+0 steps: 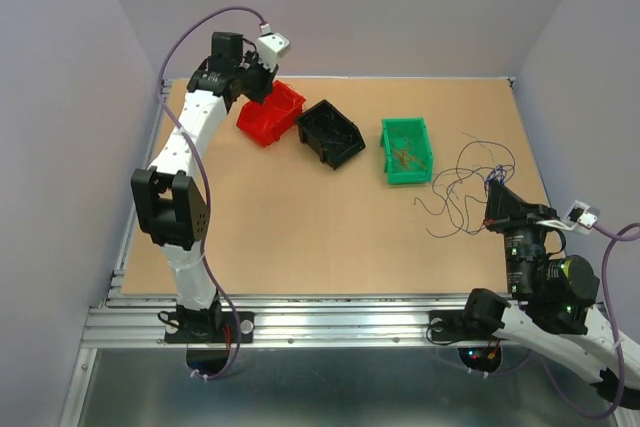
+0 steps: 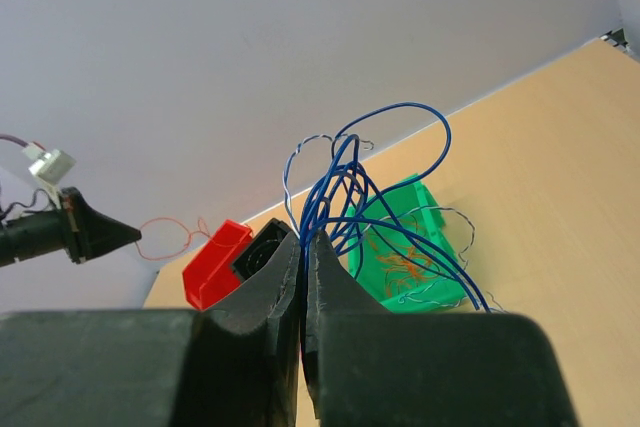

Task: Untangle the cables

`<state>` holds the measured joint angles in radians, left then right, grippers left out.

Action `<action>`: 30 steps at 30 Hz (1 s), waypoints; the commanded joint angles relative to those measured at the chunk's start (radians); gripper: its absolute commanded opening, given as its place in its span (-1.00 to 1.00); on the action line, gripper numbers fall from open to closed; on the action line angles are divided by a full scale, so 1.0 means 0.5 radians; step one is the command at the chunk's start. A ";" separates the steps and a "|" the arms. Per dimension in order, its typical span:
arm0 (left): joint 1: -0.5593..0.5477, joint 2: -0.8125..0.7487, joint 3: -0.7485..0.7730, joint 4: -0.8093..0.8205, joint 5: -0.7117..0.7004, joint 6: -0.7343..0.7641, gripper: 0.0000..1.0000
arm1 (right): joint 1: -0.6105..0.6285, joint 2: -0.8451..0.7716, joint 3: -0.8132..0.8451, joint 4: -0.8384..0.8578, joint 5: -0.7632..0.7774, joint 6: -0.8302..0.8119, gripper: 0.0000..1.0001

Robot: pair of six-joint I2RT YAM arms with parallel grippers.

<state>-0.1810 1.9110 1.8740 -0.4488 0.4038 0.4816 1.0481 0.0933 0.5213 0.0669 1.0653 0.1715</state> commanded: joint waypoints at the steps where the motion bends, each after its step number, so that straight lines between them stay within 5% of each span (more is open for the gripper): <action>1: -0.230 -0.413 -0.057 0.118 0.033 -0.070 -1.00 | 0.002 0.019 0.071 0.087 0.020 -0.033 -0.99; 7: -0.680 -0.533 -0.064 0.174 -0.108 -0.147 -1.00 | 0.002 0.004 0.065 0.087 0.075 -0.024 -0.99; 16: -1.128 -0.190 0.237 0.180 -0.289 -0.215 -1.00 | 0.002 -0.048 0.047 0.084 0.103 -0.027 -0.99; 30: -1.200 0.482 0.602 0.210 -0.488 -0.166 -1.00 | 0.002 -0.067 0.040 0.084 0.072 -0.027 -0.99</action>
<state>-0.7815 2.1162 2.1059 -0.3756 0.2001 0.3878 1.0481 0.0704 0.5213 0.0734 1.0958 0.1684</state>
